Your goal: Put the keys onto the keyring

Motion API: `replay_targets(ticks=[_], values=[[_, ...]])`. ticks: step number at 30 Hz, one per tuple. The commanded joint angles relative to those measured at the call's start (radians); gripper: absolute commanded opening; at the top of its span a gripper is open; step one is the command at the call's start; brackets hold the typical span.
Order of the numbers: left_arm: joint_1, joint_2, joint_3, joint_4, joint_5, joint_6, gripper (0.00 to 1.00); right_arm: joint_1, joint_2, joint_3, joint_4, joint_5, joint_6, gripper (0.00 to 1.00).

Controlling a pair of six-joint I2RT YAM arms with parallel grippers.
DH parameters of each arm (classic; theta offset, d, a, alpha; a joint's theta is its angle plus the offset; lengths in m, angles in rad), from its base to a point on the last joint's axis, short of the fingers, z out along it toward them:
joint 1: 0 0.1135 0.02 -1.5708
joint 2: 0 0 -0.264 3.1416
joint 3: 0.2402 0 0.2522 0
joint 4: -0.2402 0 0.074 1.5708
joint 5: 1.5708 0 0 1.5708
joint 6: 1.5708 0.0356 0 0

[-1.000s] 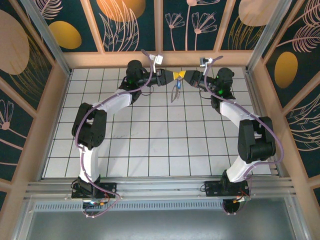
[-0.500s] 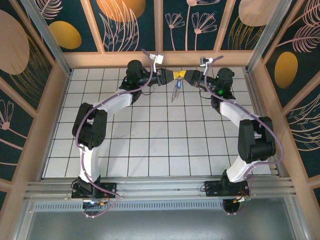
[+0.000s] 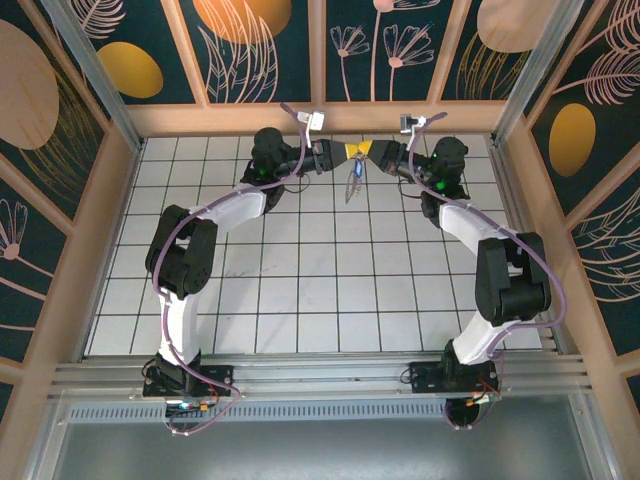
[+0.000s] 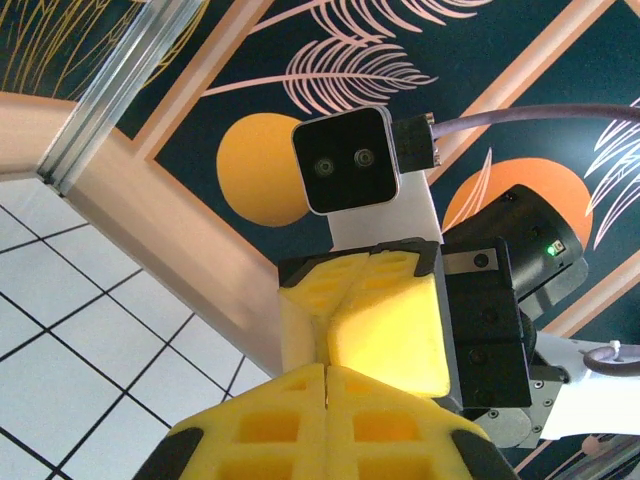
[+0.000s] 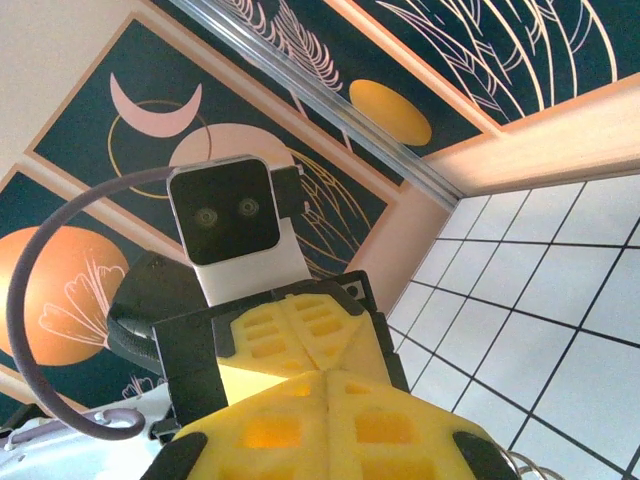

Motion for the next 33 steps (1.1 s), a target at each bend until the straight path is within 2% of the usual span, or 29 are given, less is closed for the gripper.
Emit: replay_targets(ticks=[1,7,10,12,16,26,33], values=[[-0.023,0.004,-0.022,0.104,0.014,-0.030,0.00,0.014,0.013,-0.006,0.079,0.005,0.020,0.00],[-0.028,-0.003,-0.066,0.188,-0.019,-0.072,0.00,0.011,0.011,-0.004,0.079,0.015,0.027,0.01],[-0.027,-0.010,-0.091,0.238,-0.047,-0.103,0.00,-0.002,-0.008,-0.011,0.085,0.026,0.030,0.22],[-0.028,-0.019,-0.105,0.253,-0.064,-0.109,0.00,-0.016,-0.028,-0.026,0.095,0.036,0.036,0.31],[-0.027,-0.044,-0.131,0.260,-0.093,-0.108,0.00,-0.055,-0.094,-0.083,0.098,0.064,0.037,0.39],[-0.027,-0.067,-0.170,0.323,-0.147,-0.152,0.00,-0.079,-0.250,-0.314,0.093,0.157,-0.051,0.41],[-0.028,-0.089,-0.190,0.339,-0.189,-0.177,0.00,-0.001,-0.303,-0.396,0.030,0.227,-0.213,0.43]])
